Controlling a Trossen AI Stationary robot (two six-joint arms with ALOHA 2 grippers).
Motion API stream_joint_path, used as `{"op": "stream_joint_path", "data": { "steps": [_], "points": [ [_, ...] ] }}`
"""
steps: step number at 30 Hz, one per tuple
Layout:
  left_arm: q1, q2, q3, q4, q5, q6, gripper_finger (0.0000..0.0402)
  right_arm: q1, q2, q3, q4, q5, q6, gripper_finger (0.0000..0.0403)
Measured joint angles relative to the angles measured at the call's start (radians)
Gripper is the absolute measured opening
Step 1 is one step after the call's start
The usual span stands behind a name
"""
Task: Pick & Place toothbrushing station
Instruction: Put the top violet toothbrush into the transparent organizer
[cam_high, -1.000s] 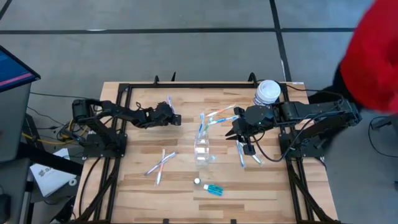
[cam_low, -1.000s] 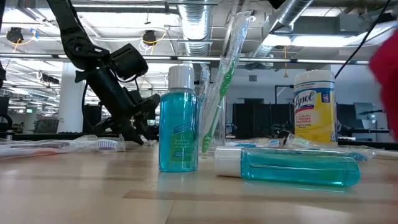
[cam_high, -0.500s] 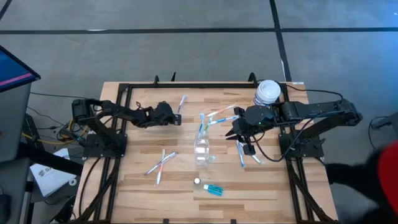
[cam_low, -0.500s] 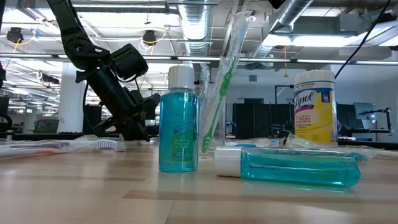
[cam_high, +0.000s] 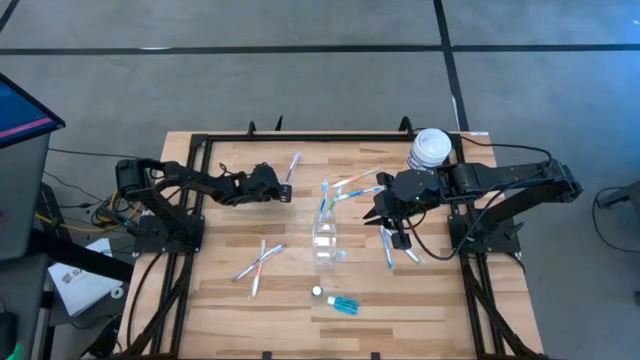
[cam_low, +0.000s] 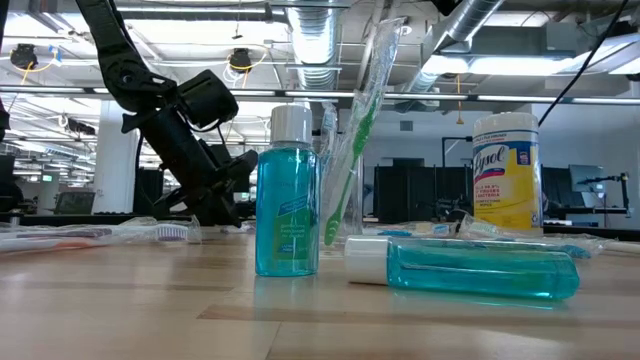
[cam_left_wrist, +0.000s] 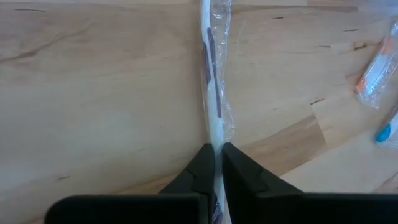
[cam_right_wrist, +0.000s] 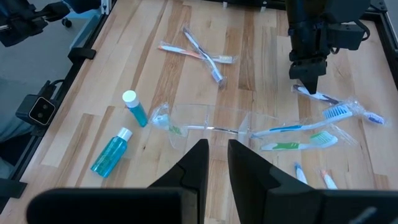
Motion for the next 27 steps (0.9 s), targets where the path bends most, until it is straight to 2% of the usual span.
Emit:
{"op": "stream_joint_path", "data": {
  "steps": [16, 21, 27],
  "points": [
    [-0.001, -0.005, -0.002, 0.032, 0.000, 0.041, 0.0016, 0.000, 0.000, 0.000, 0.000, 0.000, -0.002, 0.0052],
    [-0.013, -0.076, -0.002, 0.045, 0.000, 0.096, 0.0017, 0.000, 0.000, 0.000, 0.000, 0.000, -0.002, 0.0052],
    [-0.056, -0.232, -0.002, 0.050, -0.001, 0.167, 0.0017, 0.000, 0.000, 0.000, 0.000, 0.000, -0.002, 0.0052]
  ]
}}
